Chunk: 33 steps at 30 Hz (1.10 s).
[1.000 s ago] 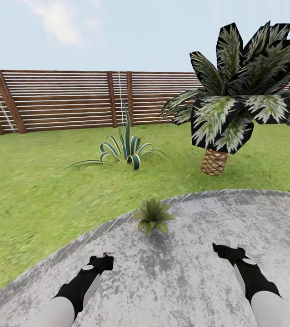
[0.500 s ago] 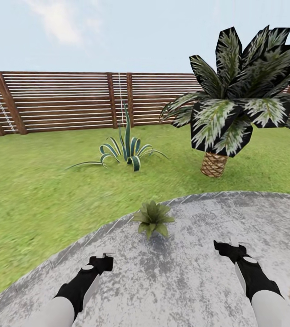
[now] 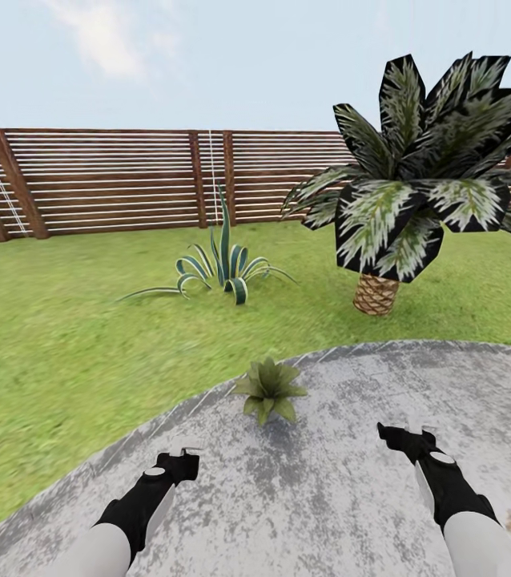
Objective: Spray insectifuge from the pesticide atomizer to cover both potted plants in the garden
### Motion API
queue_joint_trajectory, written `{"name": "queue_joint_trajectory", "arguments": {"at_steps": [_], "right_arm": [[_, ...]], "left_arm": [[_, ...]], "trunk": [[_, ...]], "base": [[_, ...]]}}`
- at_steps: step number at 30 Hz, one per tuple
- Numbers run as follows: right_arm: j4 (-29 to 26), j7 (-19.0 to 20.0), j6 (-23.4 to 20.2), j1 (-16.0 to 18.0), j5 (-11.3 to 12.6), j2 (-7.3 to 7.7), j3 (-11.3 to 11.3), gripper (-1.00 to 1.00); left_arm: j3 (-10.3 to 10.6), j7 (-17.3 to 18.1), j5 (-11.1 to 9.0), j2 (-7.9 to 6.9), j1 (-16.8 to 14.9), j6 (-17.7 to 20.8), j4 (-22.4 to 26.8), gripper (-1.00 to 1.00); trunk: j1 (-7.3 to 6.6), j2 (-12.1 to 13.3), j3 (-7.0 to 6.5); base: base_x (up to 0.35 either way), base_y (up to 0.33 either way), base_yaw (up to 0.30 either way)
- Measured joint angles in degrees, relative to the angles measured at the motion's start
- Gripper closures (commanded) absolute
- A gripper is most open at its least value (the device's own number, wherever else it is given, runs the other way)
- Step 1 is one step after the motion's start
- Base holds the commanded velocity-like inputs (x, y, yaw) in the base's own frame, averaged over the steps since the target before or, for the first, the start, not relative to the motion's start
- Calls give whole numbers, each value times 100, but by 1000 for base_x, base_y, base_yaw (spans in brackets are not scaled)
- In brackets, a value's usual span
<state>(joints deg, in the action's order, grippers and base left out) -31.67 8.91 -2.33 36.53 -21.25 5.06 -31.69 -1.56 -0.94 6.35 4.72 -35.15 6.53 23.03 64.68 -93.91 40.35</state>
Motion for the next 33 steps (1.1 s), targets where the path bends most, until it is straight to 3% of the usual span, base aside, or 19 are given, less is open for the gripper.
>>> {"name": "queue_joint_trajectory", "arguments": {"at_steps": [5,9,15,18,21,24,26,28,30,33], "right_arm": [[-596,1,0,0,-14,-11,-7,-100],[-761,1,-59,0,-30,-16,-13,-100],[-803,-3,-1069,-1,-8,-10,-25,-100],[-785,-9,-1132,-1,-20,-10,-19,-100],[-781,-15,-1133,-1,-32,-10,-19,-100],[-798,-13,-1178,-1,-40,-10,0,-100],[-813,-1,-1559,1,-44,11,31,-100],[-941,138,-1860,2,-41,37,280,-100],[-1265,1019,-1991,0,-36,57,808,-100],[-1449,2021,-2185,0,-44,60,1022,-100]], "left_arm": [[-1,4,-8,-1,0,0,-3,100],[-3,4,-2,-1,0,0,-3,100],[-8,4,-6,-10,0,2,-3,100],[-11,3,-1,-33,0,37,-3,100],[-6,43,1,-129,-14,396,2,100],[-3,307,5,-208,-48,741,24,100],[-3,680,54,-343,-69,977,457,100],[0,1166,312,-524,-70,1448,1013,100],[-2,2302,879,-716,-71,1783,1675,100],[-3,3503,1676,-844,-69,1934,2507,100]], "trunk": [[-110,201,-90],[-198,361,-162],[-330,602,-269],[-395,722,-323],[-461,843,-377],[-462,844,-378],[-462,844,-379],[-462,844,-379],[-463,844,-379],[-462,844,-379]], "base": [[0,0,0],[0,0,0],[0,0,0],[0,0,0],[0,0,0],[0,0,0],[0,0,0],[0,0,0],[0,0,0],[0,0,0]]}}
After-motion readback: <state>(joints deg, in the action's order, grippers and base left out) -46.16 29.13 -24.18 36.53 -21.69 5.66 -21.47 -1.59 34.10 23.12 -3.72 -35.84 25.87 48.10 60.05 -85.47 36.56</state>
